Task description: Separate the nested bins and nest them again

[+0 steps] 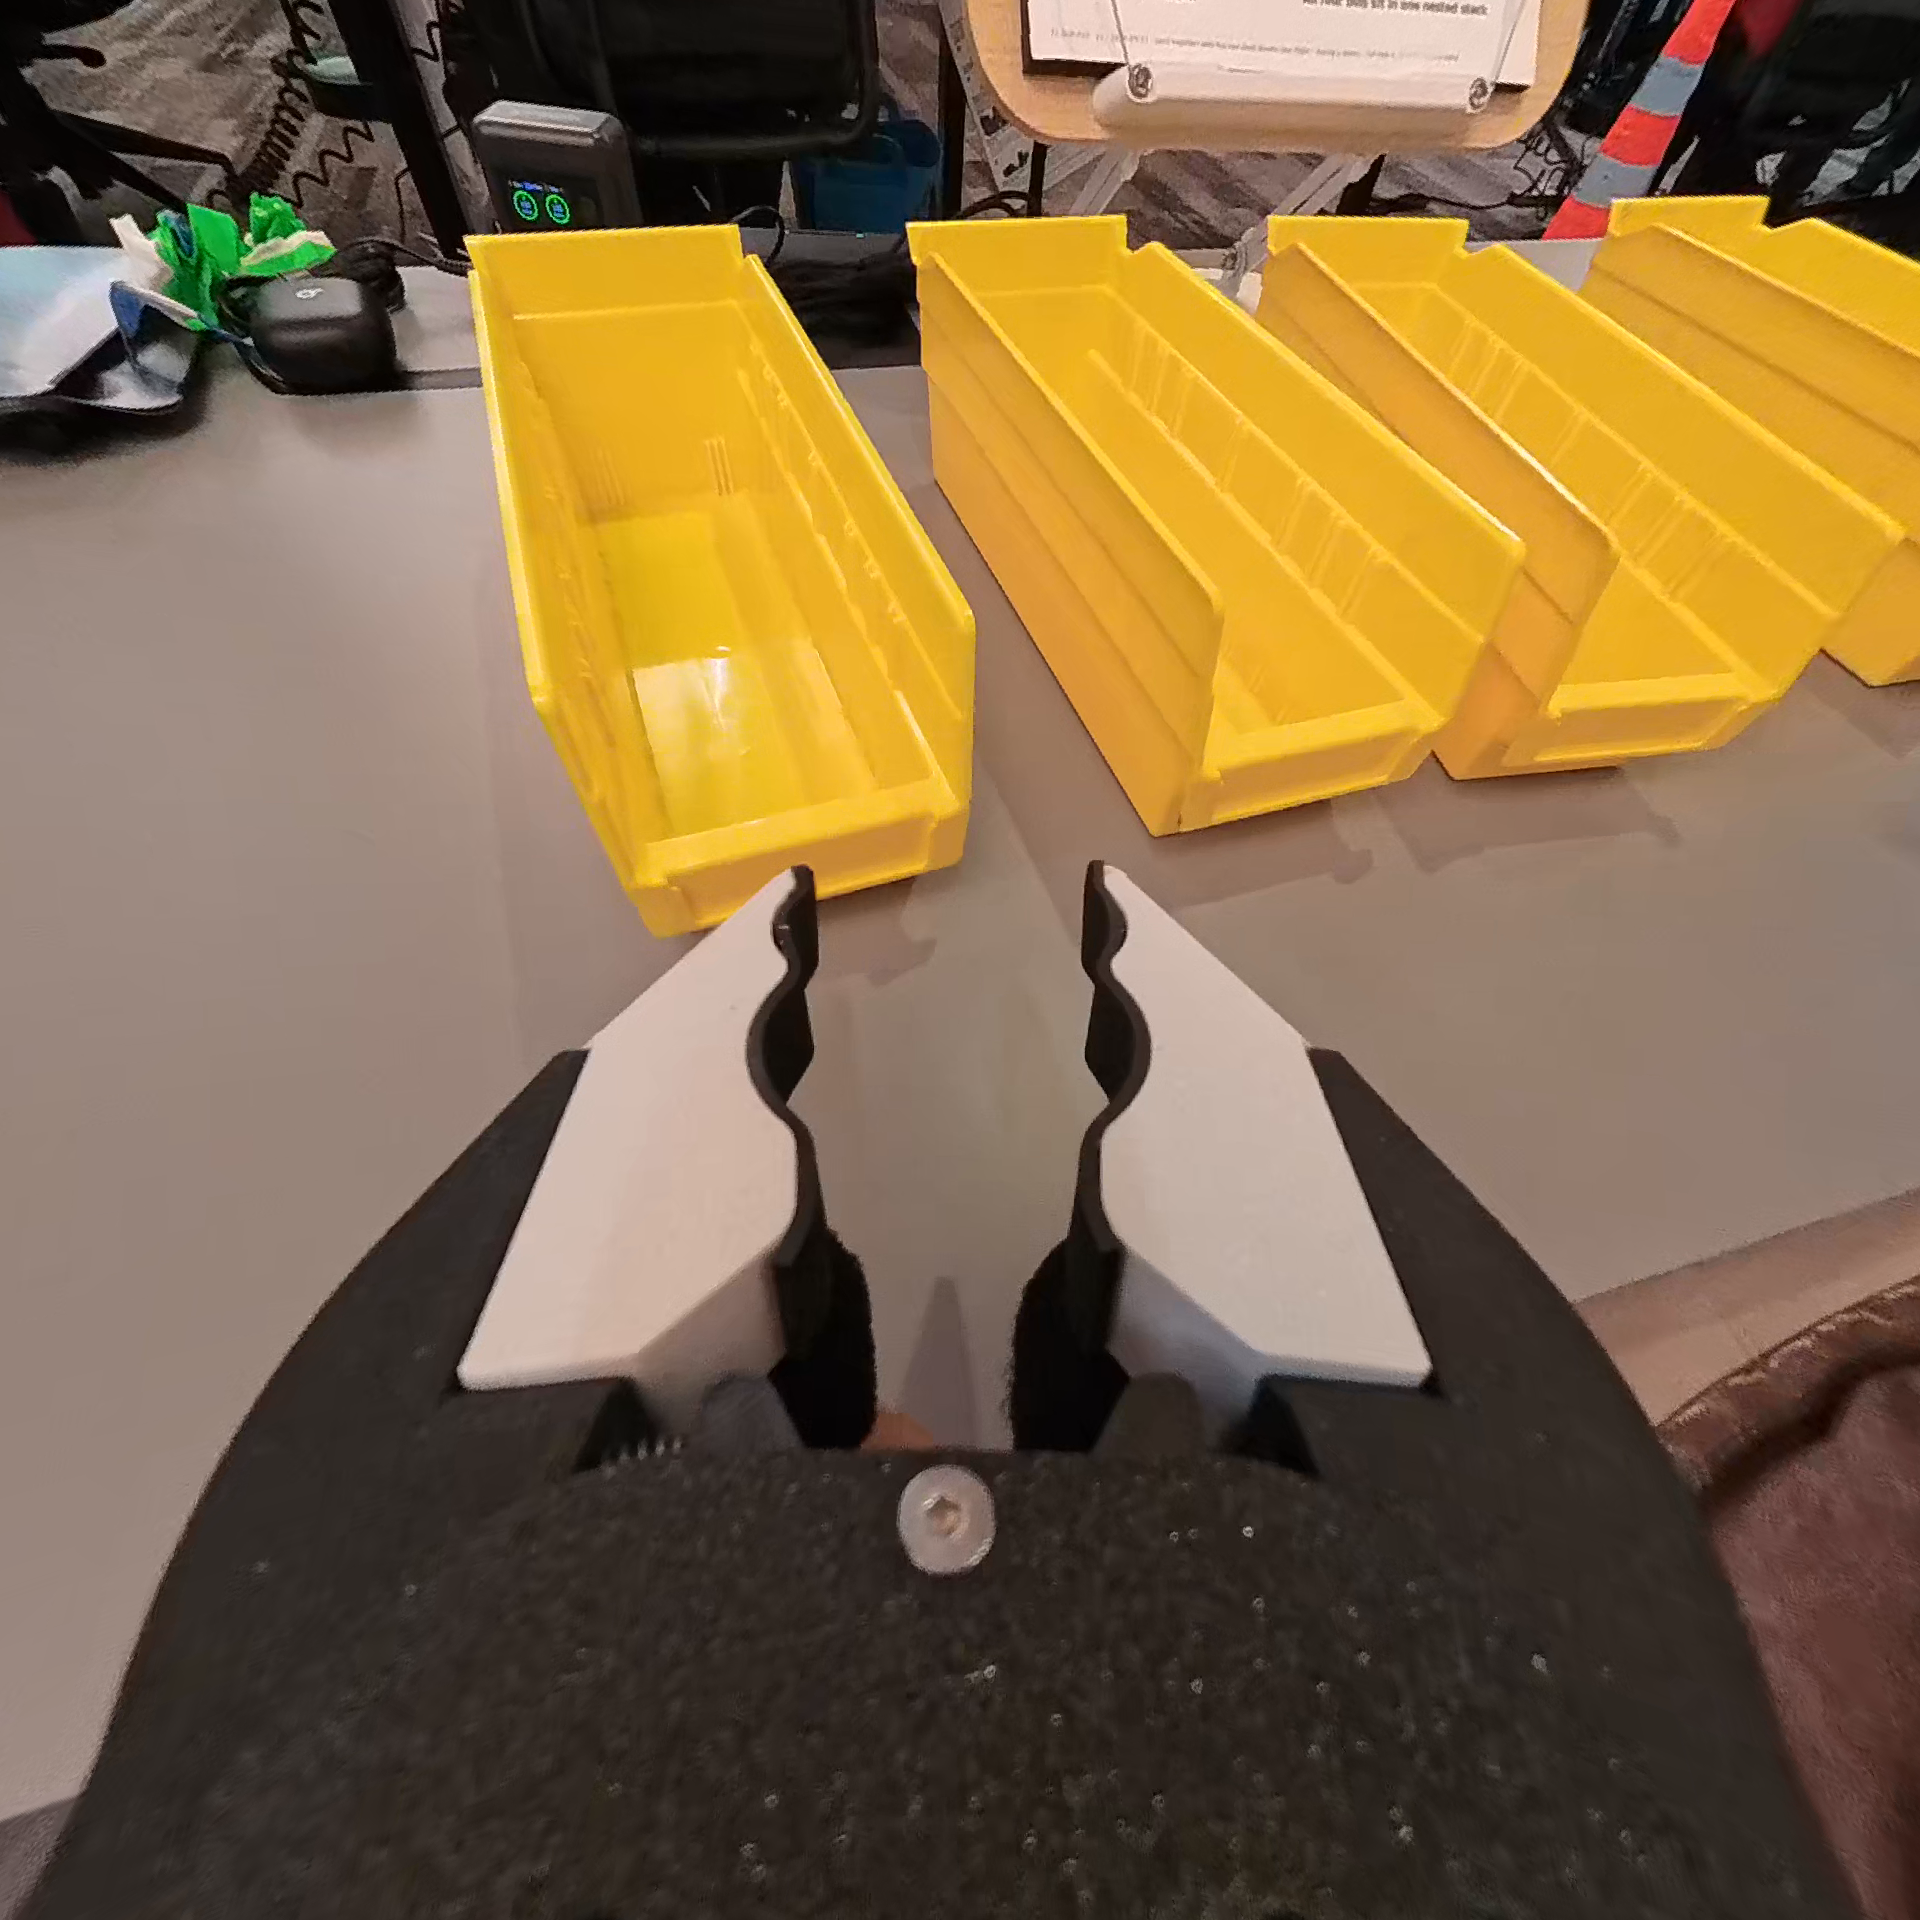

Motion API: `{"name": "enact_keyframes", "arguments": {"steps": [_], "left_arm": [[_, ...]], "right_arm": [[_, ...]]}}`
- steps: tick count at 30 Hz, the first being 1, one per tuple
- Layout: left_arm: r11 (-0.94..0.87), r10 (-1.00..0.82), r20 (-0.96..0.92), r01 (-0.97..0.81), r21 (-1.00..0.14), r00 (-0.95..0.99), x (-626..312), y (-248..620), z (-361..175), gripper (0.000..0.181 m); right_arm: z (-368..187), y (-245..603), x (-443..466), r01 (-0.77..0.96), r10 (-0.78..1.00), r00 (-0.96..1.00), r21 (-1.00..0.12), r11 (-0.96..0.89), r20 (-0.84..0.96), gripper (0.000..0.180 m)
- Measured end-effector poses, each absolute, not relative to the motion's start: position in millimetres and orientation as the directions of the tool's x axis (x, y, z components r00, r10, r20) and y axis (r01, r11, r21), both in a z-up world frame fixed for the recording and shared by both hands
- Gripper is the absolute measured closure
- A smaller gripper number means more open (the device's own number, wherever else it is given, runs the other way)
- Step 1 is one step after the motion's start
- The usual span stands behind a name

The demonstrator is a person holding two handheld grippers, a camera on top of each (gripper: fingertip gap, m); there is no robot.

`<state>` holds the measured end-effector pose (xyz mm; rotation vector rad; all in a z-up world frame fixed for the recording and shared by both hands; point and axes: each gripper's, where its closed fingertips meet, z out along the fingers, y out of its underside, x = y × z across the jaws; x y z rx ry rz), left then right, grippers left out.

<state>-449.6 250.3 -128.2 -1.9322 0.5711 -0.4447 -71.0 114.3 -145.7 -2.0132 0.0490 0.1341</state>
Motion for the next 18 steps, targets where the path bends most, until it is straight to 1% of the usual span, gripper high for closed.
{"name": "enact_keyframes", "arguments": {"steps": [7, 9, 11, 14, 15, 16, 17, 18], "left_arm": [[-0.322, -0.431, -0.007, -0.161, -0.933, 0.902, -481.0, 291.5, -126.3, 0.127], [-0.368, -0.391, 0.003, -0.153, -0.917, 0.921, -488.7, 308.1, -135.9, 0.125], [-0.431, -0.389, 0.031, -0.152, -0.889, 0.921, -487.9, 319.6, -147.9, 0.120], [-0.426, -0.373, 0.021, -0.151, -0.892, 0.928, -486.8, 344.8, -151.2, 0.122], [-0.431, -0.361, 0.017, -0.151, -0.890, 0.932, -487.3, 353.7, -154.4, 0.125], [-0.434, -0.349, 0.011, -0.151, -0.888, 0.937, -488.1, 361.9, -158.0, 0.132], [-0.445, -0.355, 0.013, -0.157, -0.882, 0.935, -485.9, 367.3, -163.3, 0.151], [-0.466, -0.359, 0.022, -0.158, -0.871, 0.933, -483.7, 370.3, -168.9, 0.180]], "right_arm": [[-146.7, 109.7, -77.2, -0.180, 0.028, 0.975, -0.860, -0.477, -0.219, 0.117], [-151.3, 108.8, -76.7, -0.152, 0.022, 0.982, -0.858, -0.490, -0.186, 0.117], [-156.2, 108.4, -77.9, -0.115, 0.022, 0.989, -0.853, -0.509, -0.147, 0.116], [-156.7, 109.3, -81.4, -0.072, 0.027, 0.995, -0.860, -0.506, -0.099, 0.115], [-155.9, 109.6, -82.5, -0.063, 0.030, 0.995, -0.863, -0.501, -0.090, 0.115], [-155.2, 109.9, -83.3, -0.059, 0.030, 0.996, -0.866, -0.496, -0.084, 0.115], [-155.1, 109.9, -83.6, -0.057, 0.029, 0.996, -0.868, -0.493, -0.081, 0.115], [-155.8, 109.7, -83.6, -0.055, 0.027, 0.997, -0.867, -0.495, -0.078, 0.115]]}}
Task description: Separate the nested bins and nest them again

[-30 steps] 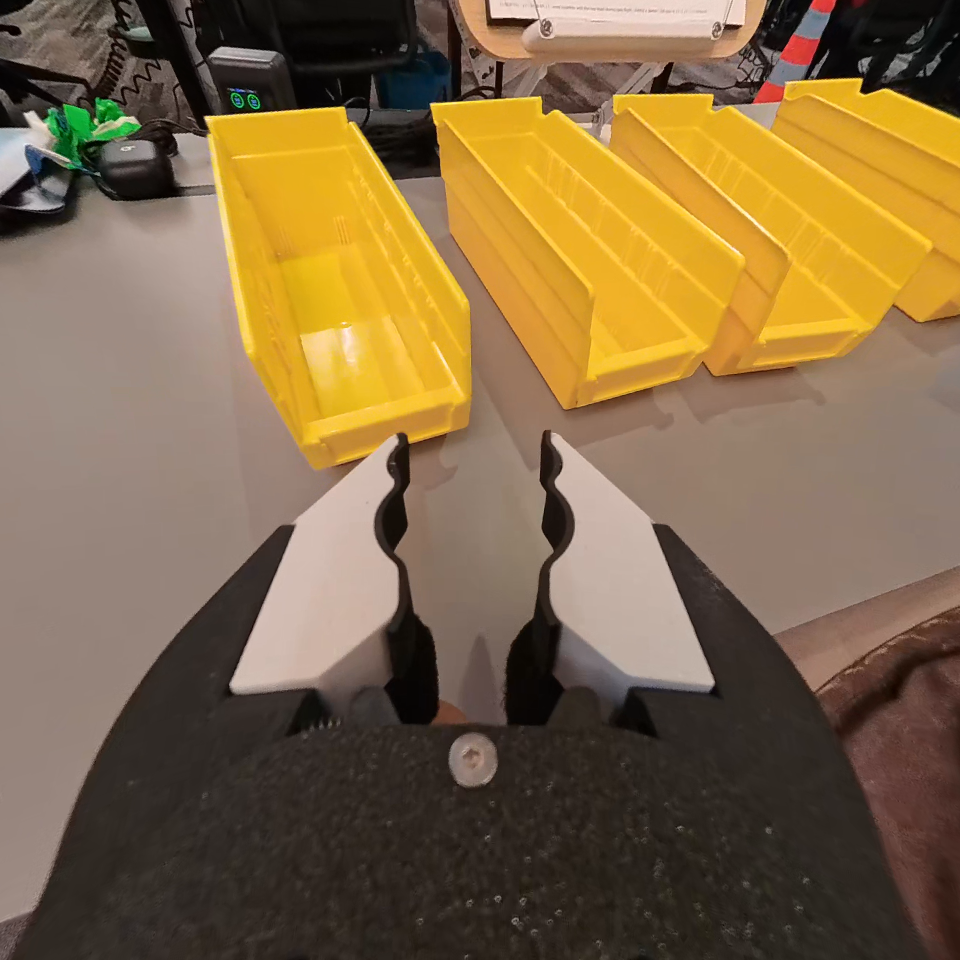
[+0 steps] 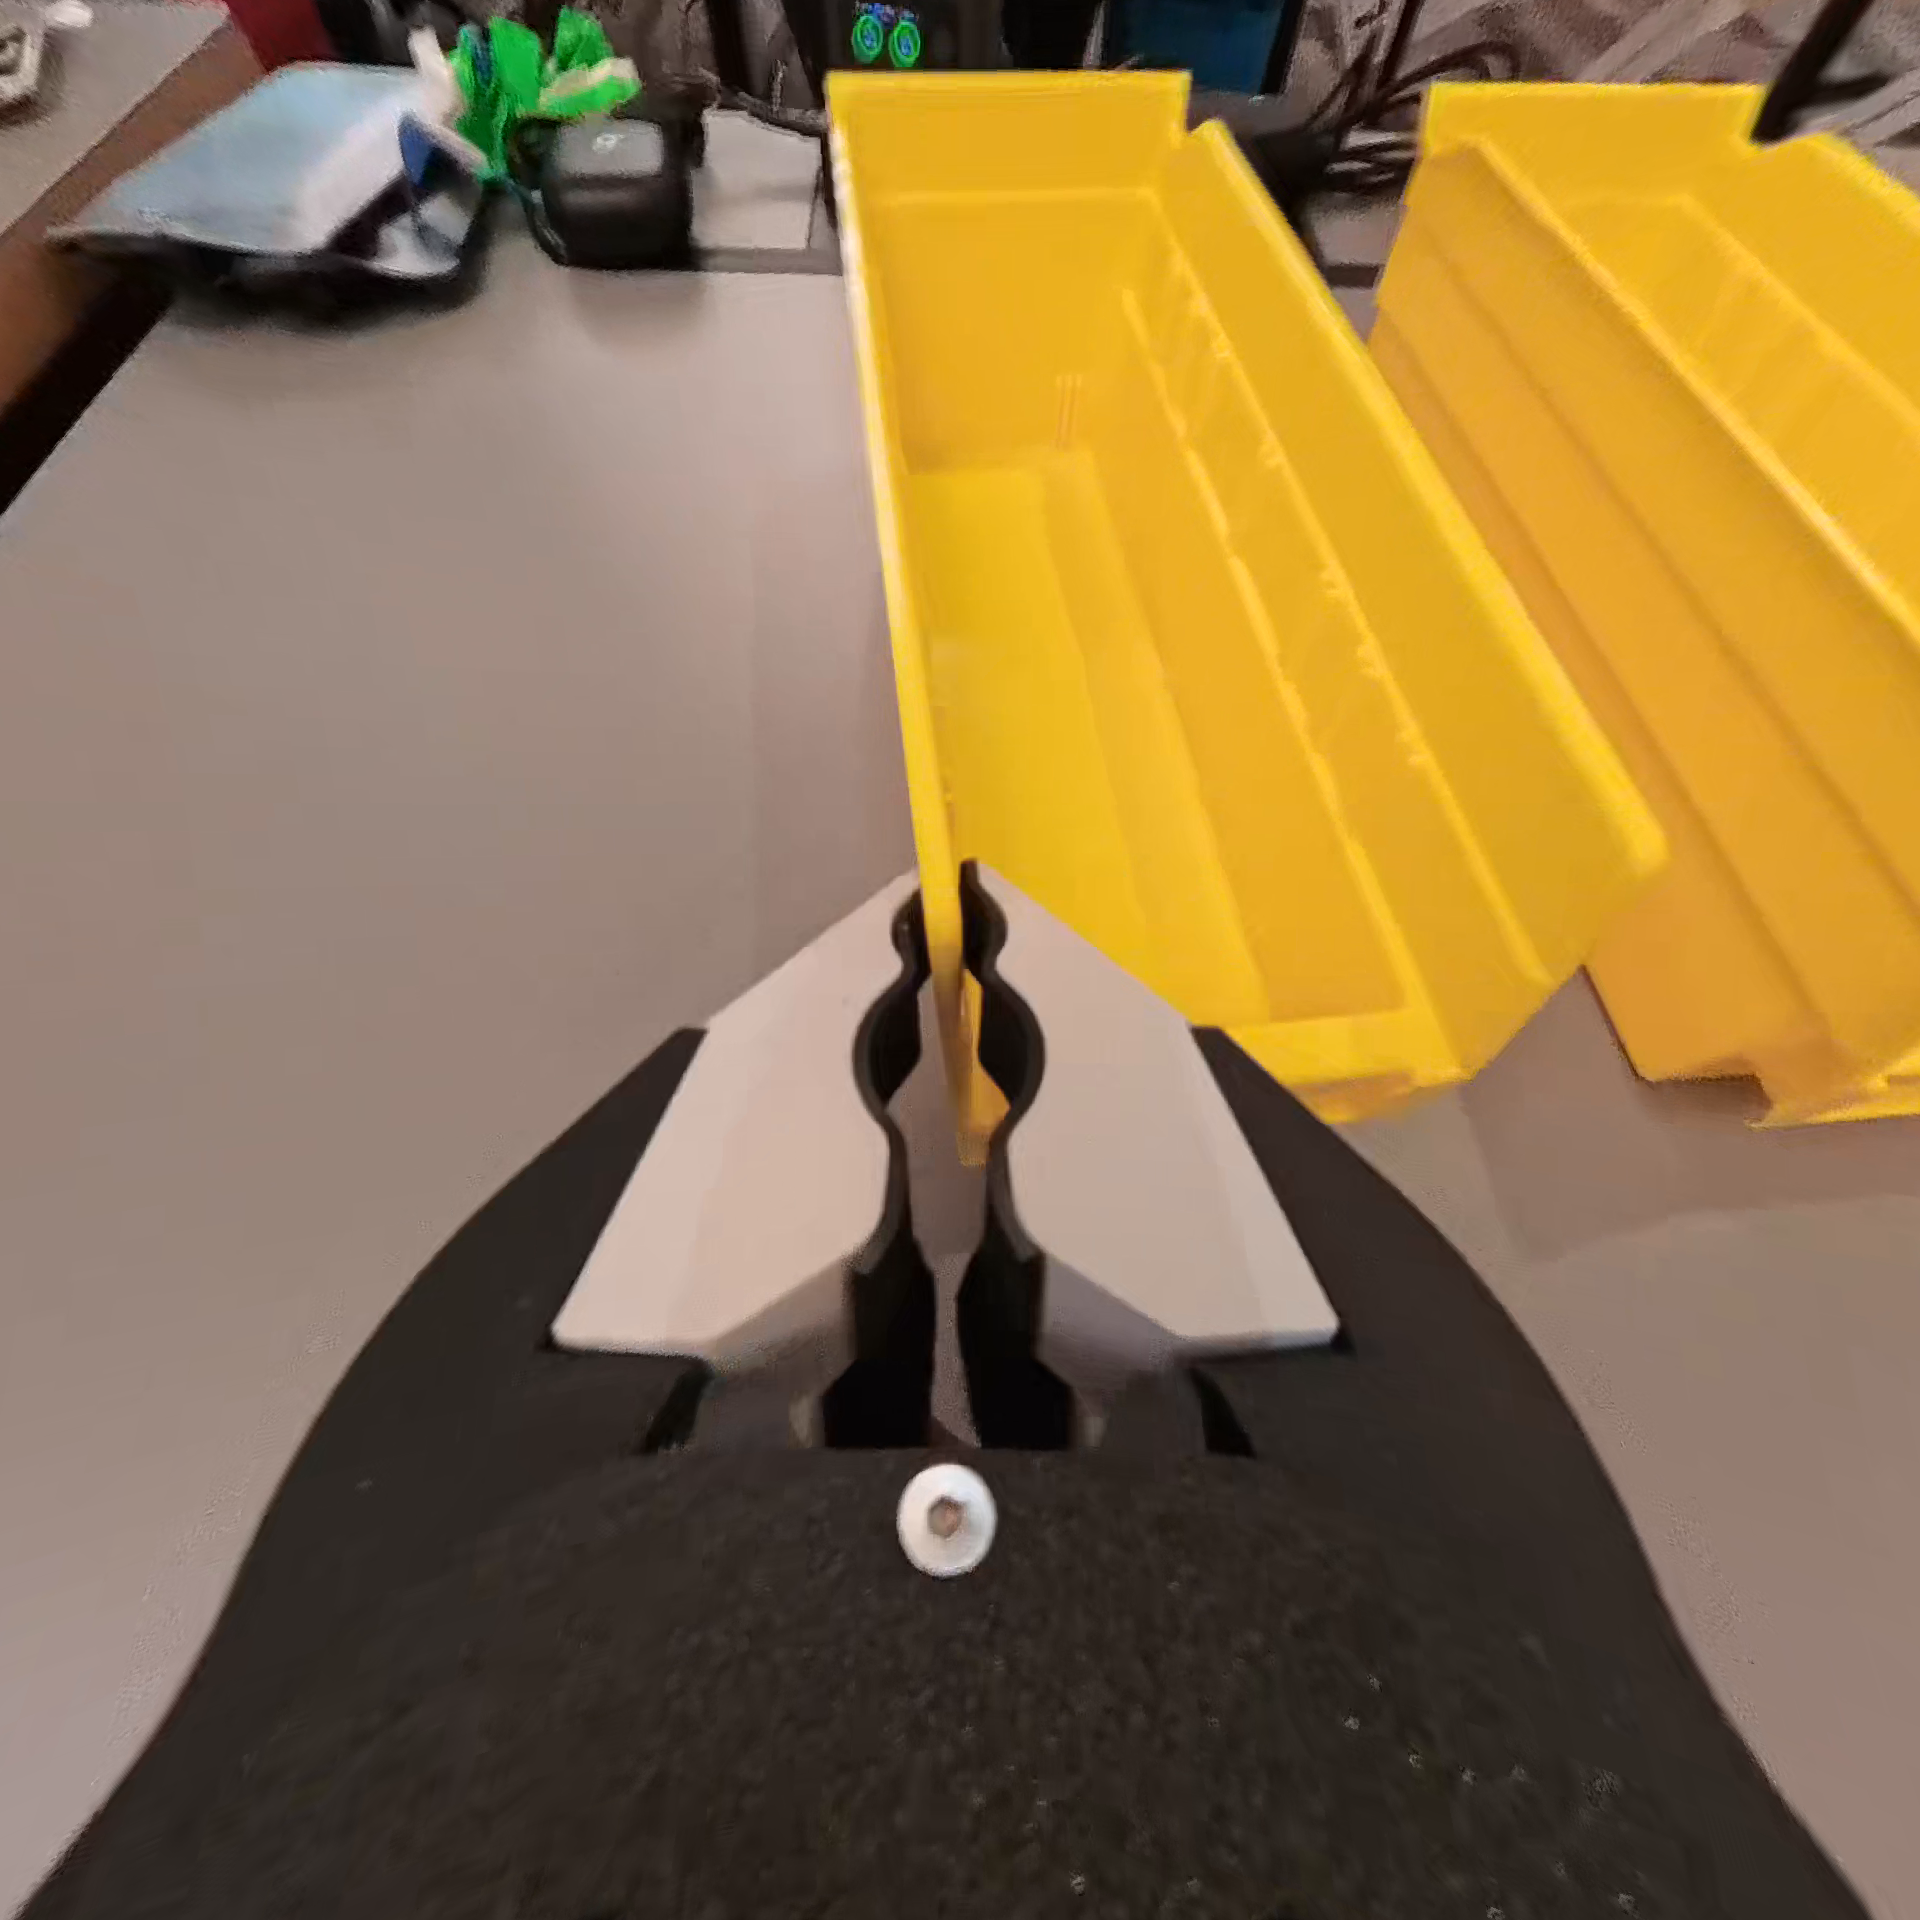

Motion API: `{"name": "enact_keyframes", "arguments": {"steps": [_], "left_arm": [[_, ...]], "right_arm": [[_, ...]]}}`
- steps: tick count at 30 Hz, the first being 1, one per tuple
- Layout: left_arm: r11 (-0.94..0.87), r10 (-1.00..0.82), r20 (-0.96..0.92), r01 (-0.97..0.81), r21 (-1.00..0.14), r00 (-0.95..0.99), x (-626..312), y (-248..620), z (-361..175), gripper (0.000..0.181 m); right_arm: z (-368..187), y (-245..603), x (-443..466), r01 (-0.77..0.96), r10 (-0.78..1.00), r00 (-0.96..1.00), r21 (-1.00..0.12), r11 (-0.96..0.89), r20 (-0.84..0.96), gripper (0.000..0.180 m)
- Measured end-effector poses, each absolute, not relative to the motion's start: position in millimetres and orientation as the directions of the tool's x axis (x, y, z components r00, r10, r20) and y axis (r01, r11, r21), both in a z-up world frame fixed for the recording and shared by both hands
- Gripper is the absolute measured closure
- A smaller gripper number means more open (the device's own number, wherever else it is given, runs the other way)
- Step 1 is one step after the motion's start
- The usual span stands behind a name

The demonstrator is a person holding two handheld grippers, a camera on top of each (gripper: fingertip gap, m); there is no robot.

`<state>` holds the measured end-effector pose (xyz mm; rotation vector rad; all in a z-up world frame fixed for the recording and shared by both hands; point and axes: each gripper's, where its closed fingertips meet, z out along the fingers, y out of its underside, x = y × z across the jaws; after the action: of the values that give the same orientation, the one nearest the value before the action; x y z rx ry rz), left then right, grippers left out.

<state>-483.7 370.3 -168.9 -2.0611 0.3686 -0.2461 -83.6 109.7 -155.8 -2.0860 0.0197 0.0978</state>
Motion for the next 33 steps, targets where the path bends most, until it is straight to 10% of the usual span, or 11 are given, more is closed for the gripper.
{"name": "enact_keyframes", "arguments": {"steps": [11, 20, 33], "left_arm": [[-0.374, -0.223, 0.286, 0.189, -0.908, 0.932, -482.8, 358.9, -102.5, 0.181], [-0.120, -0.279, 0.187, 0.158, -0.980, 0.942, -423.7, 321.4, -27.2, 0.181], [-0.173, -0.338, 0.128, 0.072, -0.982, 0.932, -329.3, 313.5, -65.5, 0.181]], "right_arm": [[-160.6, 103.8, -75.9, -0.032, 0.002, 0.999, -0.859, -0.512, -0.038, 0.115], [-165.2, 98.5, -74.7, -0.015, -0.002, 1.000, -0.847, -0.532, -0.016, 0.115], [-167.6, 91.1, -70.0, -0.020, -0.019, 1.000, -0.842, -0.539, -0.012, 0.115]]}}
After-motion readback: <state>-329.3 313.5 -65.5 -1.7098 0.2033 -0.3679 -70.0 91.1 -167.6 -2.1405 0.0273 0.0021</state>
